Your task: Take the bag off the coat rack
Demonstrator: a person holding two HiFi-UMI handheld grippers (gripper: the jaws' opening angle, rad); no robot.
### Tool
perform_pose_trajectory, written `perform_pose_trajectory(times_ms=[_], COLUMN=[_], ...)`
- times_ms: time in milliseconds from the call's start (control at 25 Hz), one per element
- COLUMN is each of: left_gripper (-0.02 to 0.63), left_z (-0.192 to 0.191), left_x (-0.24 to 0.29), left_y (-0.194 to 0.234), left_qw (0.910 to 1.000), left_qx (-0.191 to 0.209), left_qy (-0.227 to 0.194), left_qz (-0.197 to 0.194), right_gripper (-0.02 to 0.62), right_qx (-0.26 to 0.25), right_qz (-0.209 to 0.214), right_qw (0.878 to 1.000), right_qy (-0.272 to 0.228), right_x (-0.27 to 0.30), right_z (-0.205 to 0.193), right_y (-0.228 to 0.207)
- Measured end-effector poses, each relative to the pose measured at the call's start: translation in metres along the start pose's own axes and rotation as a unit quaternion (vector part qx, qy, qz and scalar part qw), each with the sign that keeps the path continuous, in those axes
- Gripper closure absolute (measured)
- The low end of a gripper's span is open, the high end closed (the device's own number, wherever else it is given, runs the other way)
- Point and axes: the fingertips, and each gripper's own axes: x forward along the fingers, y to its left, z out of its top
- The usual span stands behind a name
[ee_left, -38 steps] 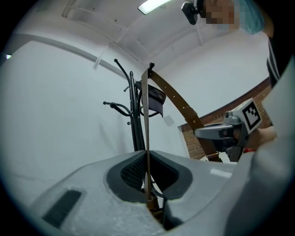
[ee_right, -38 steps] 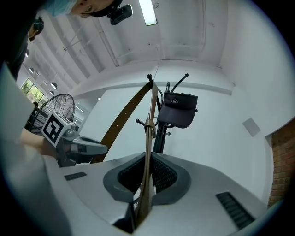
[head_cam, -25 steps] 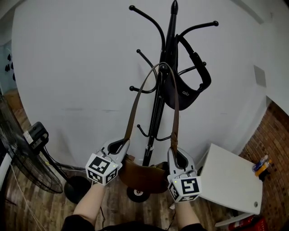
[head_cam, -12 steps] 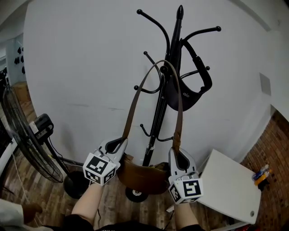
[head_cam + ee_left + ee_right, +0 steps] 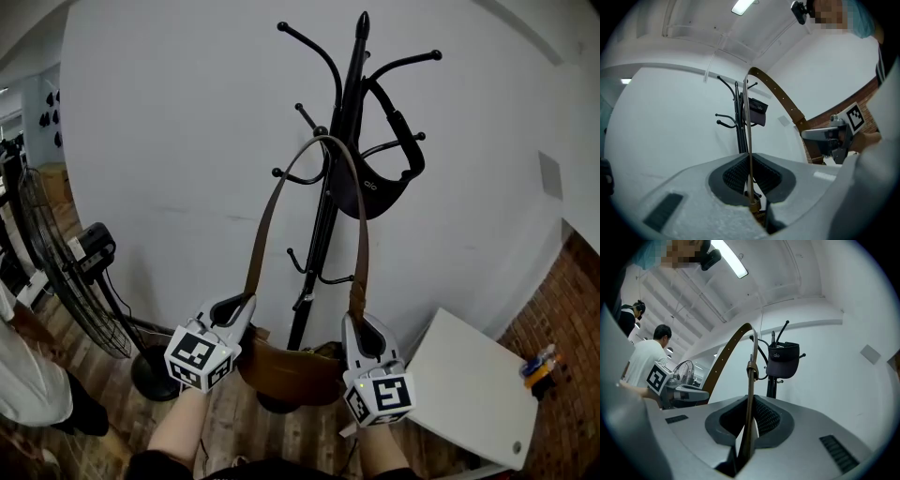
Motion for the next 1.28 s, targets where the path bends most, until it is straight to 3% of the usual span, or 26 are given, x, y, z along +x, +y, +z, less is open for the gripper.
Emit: perform_pose_trajectory(times_ms=[720, 1280], left_gripper=[0.589, 0.589], left_z=[-0.051, -0.099], left_x=[-0.055, -0.088], left_y=[-0.098, -0.165], left_qw=[0.9962, 0.9861], left_qx=[-0.058, -0.126], left_qy=[0.061, 0.107], left_qz=[0.023, 0.02], right_gripper=[0.571, 0.571], right_qx=[0.047, 0.08], right_qz=[0.018, 0.006], right_qw=[0.996, 0.987], right_qy=[0.075, 0.138], right_x=[-0.097, -0.164], right_z=[-0.055, -0.11], right_y=[-0.004, -0.006])
